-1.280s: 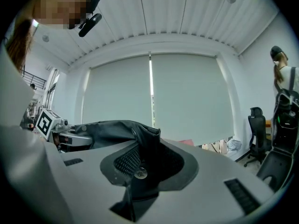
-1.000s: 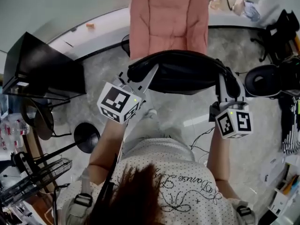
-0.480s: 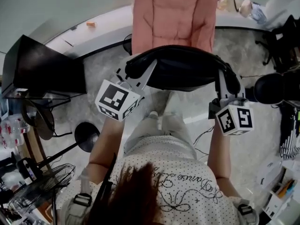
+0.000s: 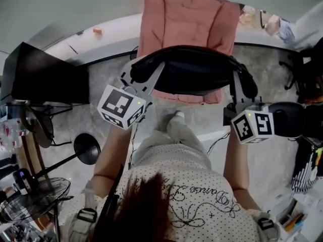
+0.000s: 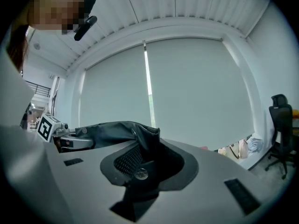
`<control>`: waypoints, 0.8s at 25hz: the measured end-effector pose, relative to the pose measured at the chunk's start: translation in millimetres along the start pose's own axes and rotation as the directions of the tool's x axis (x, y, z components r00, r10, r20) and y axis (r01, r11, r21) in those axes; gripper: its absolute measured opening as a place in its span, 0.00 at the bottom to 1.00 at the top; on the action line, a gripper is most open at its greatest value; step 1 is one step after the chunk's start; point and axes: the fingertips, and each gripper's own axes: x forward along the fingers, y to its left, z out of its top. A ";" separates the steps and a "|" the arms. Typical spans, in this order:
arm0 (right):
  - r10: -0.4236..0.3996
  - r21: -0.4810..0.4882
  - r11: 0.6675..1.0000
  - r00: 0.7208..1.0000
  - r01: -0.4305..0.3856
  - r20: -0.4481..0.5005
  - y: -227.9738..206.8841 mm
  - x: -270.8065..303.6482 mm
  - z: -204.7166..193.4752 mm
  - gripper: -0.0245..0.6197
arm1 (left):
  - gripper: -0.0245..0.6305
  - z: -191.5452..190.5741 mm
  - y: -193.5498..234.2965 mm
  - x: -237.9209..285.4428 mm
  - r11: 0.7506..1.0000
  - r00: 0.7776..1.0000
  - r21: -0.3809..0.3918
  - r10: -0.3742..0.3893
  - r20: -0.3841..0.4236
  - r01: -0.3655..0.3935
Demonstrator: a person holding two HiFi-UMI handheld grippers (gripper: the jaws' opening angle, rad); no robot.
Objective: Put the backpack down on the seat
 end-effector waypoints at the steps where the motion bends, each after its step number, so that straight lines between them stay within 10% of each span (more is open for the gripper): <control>1: 0.010 -0.001 1.000 1.000 -0.010 0.005 -7.2 9.2 4.0 0.20 | 0.11 2.9 4.3 8.8 1.000 1.000 -0.001 0.007 0.004 -0.007; 20: -0.021 0.045 0.999 0.998 0.023 -0.057 -112.4 194.6 -22.9 0.20 | 0.11 -32.2 136.5 184.2 0.998 0.998 -0.062 -0.019 -0.057 0.015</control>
